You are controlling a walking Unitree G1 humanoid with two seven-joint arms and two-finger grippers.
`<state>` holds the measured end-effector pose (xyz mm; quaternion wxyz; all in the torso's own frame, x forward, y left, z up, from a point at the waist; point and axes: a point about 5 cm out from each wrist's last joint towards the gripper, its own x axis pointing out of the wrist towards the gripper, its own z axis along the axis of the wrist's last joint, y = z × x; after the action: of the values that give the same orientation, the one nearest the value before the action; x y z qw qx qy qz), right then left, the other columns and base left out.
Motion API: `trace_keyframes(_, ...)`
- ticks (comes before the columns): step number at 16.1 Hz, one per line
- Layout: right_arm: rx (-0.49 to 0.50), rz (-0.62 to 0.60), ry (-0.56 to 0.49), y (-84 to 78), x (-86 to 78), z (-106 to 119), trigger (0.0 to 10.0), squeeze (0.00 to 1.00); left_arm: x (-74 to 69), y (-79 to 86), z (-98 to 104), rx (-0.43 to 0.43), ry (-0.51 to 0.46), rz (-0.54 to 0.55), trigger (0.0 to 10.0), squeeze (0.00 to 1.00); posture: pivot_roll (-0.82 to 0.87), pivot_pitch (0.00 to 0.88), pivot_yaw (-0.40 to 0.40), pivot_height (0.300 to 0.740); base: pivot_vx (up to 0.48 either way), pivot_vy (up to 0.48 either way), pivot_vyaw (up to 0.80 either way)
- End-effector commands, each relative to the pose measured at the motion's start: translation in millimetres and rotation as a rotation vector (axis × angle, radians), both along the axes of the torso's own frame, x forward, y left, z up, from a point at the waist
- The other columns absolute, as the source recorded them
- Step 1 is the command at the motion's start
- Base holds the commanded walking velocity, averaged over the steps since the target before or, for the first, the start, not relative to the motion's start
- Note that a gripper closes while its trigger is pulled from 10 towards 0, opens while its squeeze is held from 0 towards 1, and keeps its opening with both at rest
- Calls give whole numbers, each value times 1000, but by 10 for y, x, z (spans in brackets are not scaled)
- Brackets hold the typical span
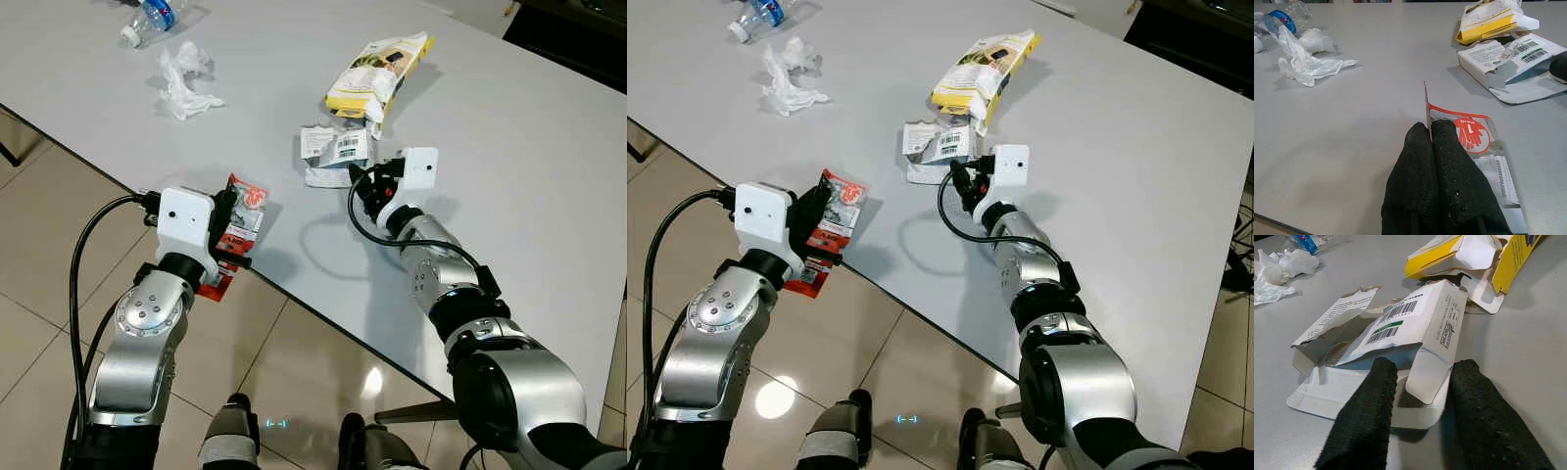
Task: Picking trash to rubbish bin
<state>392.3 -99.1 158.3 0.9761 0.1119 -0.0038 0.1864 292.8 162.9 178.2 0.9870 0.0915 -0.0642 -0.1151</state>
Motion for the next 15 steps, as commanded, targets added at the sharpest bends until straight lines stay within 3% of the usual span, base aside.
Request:
trace_keyframes(1, -6, 15, 122, 5, -76, -270, 0, 0, -15, -32, -22, -5, 10, -11, 7804, 0, 433, 290, -86, 740, 0, 0, 0)
trace_keyframes(15, -12, -14, 106, -76, -67, -255, 0, 0, 19, -63, -13, -9, 3, -16, 7765, 0, 428, 277, -85, 740, 0, 0, 0)
